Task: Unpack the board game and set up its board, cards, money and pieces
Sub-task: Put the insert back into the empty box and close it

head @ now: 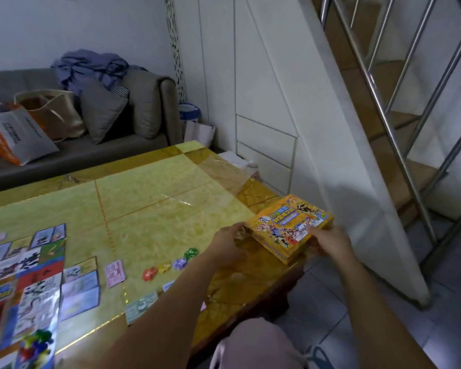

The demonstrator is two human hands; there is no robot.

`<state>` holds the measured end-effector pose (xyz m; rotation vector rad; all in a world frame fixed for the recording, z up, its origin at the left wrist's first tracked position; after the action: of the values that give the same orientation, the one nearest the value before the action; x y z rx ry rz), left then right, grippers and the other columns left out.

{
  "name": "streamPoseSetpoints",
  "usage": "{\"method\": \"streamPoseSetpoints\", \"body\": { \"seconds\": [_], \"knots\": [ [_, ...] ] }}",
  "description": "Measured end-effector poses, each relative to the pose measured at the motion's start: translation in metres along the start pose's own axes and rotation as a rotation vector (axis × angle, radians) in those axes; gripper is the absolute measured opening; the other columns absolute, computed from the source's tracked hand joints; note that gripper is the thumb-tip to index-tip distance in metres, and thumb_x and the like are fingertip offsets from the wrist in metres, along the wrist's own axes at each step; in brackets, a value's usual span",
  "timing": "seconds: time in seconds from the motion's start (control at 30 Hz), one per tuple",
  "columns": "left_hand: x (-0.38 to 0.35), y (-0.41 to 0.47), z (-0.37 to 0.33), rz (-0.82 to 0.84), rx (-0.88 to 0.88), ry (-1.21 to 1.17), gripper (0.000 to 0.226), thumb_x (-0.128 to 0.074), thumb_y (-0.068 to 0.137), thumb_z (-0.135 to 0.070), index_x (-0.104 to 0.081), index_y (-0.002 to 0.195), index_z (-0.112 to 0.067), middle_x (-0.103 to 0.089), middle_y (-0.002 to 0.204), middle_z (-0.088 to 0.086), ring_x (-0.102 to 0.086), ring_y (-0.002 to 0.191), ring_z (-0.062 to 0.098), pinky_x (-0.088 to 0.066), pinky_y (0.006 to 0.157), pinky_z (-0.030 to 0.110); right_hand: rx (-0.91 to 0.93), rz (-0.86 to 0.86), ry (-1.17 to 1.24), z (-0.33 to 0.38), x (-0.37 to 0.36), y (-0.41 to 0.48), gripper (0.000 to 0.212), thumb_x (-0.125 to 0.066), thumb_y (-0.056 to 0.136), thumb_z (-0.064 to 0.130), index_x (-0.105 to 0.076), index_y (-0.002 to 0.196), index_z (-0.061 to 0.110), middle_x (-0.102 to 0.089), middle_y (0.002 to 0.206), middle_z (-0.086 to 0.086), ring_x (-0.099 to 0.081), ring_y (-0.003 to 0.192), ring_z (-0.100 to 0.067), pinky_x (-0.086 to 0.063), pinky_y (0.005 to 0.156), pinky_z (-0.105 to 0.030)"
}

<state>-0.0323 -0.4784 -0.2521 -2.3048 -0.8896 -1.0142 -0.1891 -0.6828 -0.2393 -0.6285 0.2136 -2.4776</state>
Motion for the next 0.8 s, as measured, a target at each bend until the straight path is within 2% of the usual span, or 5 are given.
{"method": "streamPoseSetpoints", "body": {
  "seconds": [0.1, 0.2, 0.4, 0.6, 0.8],
  "knots": [
    [0.003, -0.004, -0.001, -0.046, 0.048, 0.013, 0.074, -0.074, 0.078, -0.021, -0.039, 0.144, -0.019, -0.044, 0.142, 0.014, -0.043, 0.129, 0.029, -0.038, 0.105, 0.033, 0.161, -0.144, -0.349, 0.017, 0.004, -0.011, 0.063, -0.076, 0.078, 0.034, -0.047, 0.122, 0.001, -0.056, 0.118, -0.020, -0.055, 0.109, -0.036, -0.044, 0.087, -0.037],
    [0.005, -0.005, 0.000, -0.128, 0.067, 0.028, 0.056, -0.068, 0.084, -0.026, -0.049, 0.136, -0.016, -0.049, 0.138, 0.013, -0.048, 0.124, 0.027, -0.041, 0.099, 0.030, 0.473, -0.094, -0.663, 0.038, -0.022, -0.015, 0.083, -0.071, 0.076, 0.052, -0.037, 0.142, 0.017, -0.036, 0.144, -0.016, -0.033, 0.132, -0.035, -0.031, 0.105, -0.042],
    [0.008, -0.004, 0.002, -0.209, 0.092, 0.066, 0.043, -0.070, 0.082, -0.030, -0.061, 0.123, -0.017, -0.056, 0.124, 0.009, -0.054, 0.112, 0.025, -0.045, 0.087, 0.031, 0.464, 0.135, -0.904, 0.017, -0.073, -0.012, 0.069, -0.030, 0.091, 0.068, -0.012, 0.150, 0.038, 0.007, 0.160, -0.006, 0.011, 0.144, -0.039, 0.006, 0.115, -0.053],
    [0.021, -0.003, 0.007, -0.216, 0.117, 0.016, 0.025, -0.068, 0.085, -0.021, -0.067, 0.106, -0.008, -0.065, 0.107, 0.007, -0.061, 0.098, 0.024, -0.042, 0.069, 0.025, 0.417, 0.158, -0.938, 0.020, -0.080, -0.014, 0.069, -0.030, 0.090, 0.069, -0.014, 0.150, 0.038, 0.005, 0.160, -0.007, 0.008, 0.144, -0.040, 0.004, 0.115, -0.054],
    [0.072, 0.003, 0.033, -0.378, 0.151, -0.277, 0.022, -0.058, 0.092, -0.019, -0.068, 0.103, -0.003, -0.069, 0.094, 0.012, -0.063, 0.090, 0.027, -0.049, 0.077, 0.029, 0.631, -0.004, -0.790, 0.074, -0.105, -0.018, 0.056, -0.043, 0.095, 0.051, -0.041, 0.140, 0.018, -0.030, 0.150, -0.014, -0.022, 0.140, -0.033, -0.019, 0.113, -0.046]
  ]
}}
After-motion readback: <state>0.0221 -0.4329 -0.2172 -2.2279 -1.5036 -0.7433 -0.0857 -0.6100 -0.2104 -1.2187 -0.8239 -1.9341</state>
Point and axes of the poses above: each hand's wrist, its own y-axis towards the middle knuckle, its own x-axis out of the back of the hand, z = x × y, the point moved 5 cm from there along y, towards the middle knuckle
